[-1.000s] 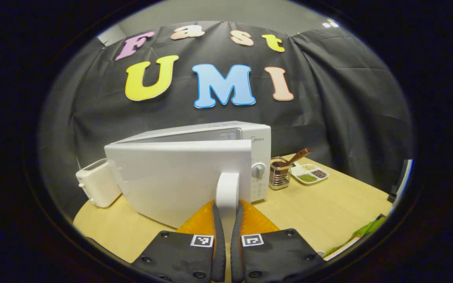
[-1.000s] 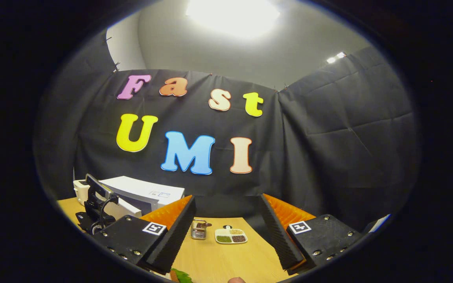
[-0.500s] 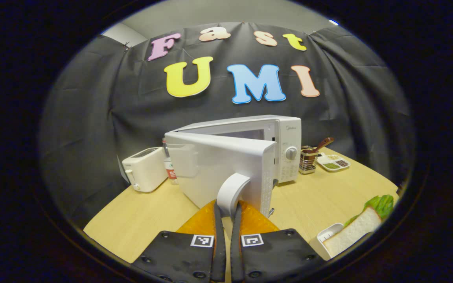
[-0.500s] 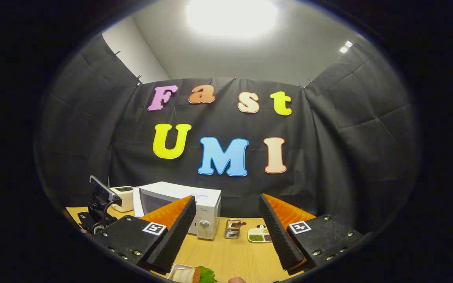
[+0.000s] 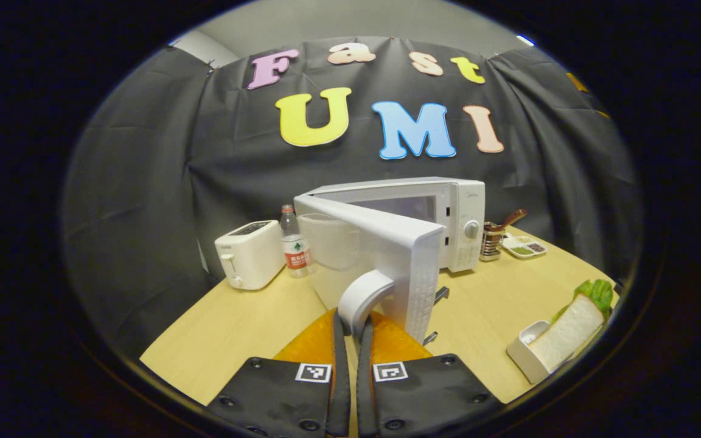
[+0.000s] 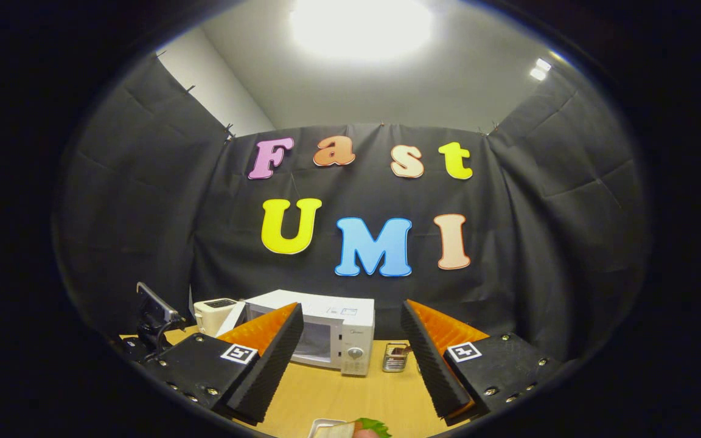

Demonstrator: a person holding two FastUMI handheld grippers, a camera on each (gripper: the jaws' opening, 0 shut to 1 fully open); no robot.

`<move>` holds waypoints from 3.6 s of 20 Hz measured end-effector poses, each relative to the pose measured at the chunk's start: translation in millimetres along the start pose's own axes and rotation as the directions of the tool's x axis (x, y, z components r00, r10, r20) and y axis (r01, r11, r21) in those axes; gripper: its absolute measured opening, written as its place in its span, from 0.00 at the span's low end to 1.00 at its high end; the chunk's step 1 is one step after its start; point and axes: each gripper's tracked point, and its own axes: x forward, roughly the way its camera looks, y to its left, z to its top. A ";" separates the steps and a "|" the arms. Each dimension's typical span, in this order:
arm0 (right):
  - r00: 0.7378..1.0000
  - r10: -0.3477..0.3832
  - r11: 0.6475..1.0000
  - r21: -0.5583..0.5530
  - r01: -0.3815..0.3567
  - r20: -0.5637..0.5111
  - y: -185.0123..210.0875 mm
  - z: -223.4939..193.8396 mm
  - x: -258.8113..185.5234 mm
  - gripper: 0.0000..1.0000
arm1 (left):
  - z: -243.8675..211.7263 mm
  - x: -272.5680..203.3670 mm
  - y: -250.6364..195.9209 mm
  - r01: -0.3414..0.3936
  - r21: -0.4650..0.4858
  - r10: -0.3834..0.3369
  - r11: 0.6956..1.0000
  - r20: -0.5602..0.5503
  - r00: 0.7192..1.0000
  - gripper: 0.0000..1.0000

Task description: Open the microwave oven with the left hand, put the food in, and close the microwave oven.

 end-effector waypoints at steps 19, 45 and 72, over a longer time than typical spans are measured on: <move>0.995 -0.100 0.994 -0.043 0.099 -0.026 101.9 -0.2 15.5 0.97 | -22.0 -10.8 126.1 0.116 -0.010 -0.116 0.993 0.050 0.992 0.11; 0.922 0.132 0.991 0.063 -0.118 -0.363 -31.4 -90.1 36.5 0.98 | 144.2 -167.1 99.8 -0.244 -0.123 0.271 0.962 0.324 0.906 0.92; 0.364 0.540 0.788 0.608 0.098 -0.759 -18.2 -295.8 -75.9 0.88 | 181.1 -207.3 21.4 -0.372 -0.073 0.371 0.925 0.377 0.849 0.97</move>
